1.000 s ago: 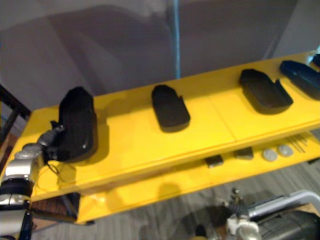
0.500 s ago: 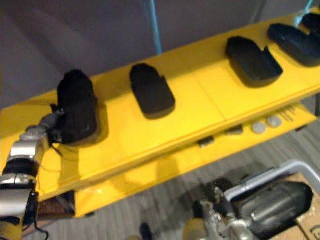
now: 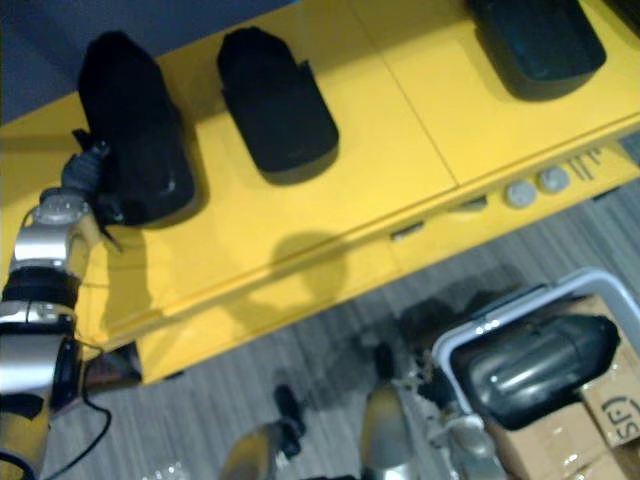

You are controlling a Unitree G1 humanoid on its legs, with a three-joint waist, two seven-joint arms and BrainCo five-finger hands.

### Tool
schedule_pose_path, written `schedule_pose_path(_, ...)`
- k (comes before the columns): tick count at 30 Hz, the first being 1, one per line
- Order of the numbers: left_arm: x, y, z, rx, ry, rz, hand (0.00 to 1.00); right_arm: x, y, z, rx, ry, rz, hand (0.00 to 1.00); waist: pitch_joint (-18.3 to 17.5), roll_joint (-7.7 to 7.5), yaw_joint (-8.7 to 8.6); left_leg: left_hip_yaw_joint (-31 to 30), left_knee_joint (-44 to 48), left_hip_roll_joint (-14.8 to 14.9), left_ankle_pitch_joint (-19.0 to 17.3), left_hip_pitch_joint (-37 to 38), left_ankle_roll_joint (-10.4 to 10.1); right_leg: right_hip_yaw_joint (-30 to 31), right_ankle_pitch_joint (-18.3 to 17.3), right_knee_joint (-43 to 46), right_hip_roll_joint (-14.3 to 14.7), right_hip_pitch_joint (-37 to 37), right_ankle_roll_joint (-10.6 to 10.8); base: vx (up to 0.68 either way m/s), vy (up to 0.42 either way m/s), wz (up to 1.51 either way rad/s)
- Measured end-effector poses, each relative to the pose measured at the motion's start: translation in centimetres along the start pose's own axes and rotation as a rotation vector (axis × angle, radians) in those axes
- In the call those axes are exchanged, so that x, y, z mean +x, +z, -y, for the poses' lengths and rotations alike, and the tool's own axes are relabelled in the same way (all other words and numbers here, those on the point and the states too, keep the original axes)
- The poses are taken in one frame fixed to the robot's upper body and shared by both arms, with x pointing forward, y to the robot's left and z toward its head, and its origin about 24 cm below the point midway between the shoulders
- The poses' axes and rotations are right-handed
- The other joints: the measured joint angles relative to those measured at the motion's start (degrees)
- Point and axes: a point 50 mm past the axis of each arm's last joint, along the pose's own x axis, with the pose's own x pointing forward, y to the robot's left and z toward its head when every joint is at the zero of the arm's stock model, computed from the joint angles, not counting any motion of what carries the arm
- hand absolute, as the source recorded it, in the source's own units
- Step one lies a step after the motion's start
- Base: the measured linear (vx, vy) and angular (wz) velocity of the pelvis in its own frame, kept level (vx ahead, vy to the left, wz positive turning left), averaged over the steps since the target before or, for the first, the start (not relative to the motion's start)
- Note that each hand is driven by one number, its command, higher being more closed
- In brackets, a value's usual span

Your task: Walk over and take plastic housings, then place them on the shelf

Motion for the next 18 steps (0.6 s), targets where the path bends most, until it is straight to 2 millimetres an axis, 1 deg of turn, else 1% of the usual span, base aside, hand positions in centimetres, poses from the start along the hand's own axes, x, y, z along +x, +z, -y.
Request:
schedule_pose_path(1,0.1,0.7,0.0,-0.005,0.008,0.015,1.00,0.1,0.2,-0.1,0.008,0.000,0.010,0.00,0.2,-0.28,0.32,0.0,0.2,0.1,0.0,-0.3,0.0,0.0,0.0,0.1,0.0,-0.2,0.0,0.04,-0.010,0.01)
schedule_pose_path(4,0.1,1.9,0.1,-0.008,0.027,0.041,1.00,0.3,0.6,-0.3,0.027,0.000,0.028,0.00,0.6,-1.08,0.57,-0.1,0.8,0.2,-0.3,-0.8,0.0,0.0,0.1,0.5,0.0,-0.5,0.0,0.02,0.001,0.02)
schedule_pose_path(6,0.1,2.4,0.0,-0.010,0.036,0.050,1.00,0.5,0.7,-0.4,0.030,0.000,0.034,0.00,0.7,-1.29,0.76,-0.1,0.8,0.1,-0.4,-1.1,0.1,0.0,0.1,0.6,0.0,-0.8,0.0,0.00,0.000,0.00)
schedule_pose_path(10,0.2,2.7,-0.1,0.014,0.047,0.050,1.00,0.7,1.0,-0.4,0.048,-0.016,0.045,0.00,0.8,-1.40,0.91,-0.2,3.0,0.6,-1.7,-2.1,0.2,0.1,0.1,0.7,0.1,-0.9,0.0,0.00,0.000,0.00)
schedule_pose_path(13,0.2,3.1,-0.1,0.019,0.050,0.043,1.00,0.7,0.9,-0.5,0.053,-0.017,0.041,0.00,1.0,-1.79,1.13,-0.5,4.7,0.9,-2.4,-2.9,0.4,0.0,0.1,1.0,0.2,-0.9,0.0,-0.01,0.000,0.01)
schedule_pose_path(18,0.2,3.1,-0.2,0.048,0.054,0.036,1.00,0.7,0.8,-0.7,0.058,-0.017,0.039,0.00,1.0,-1.79,1.29,-0.9,4.7,0.9,-2.4,-2.9,0.4,-0.1,0.0,1.0,0.3,-0.5,-0.1,0.00,-0.001,0.02)
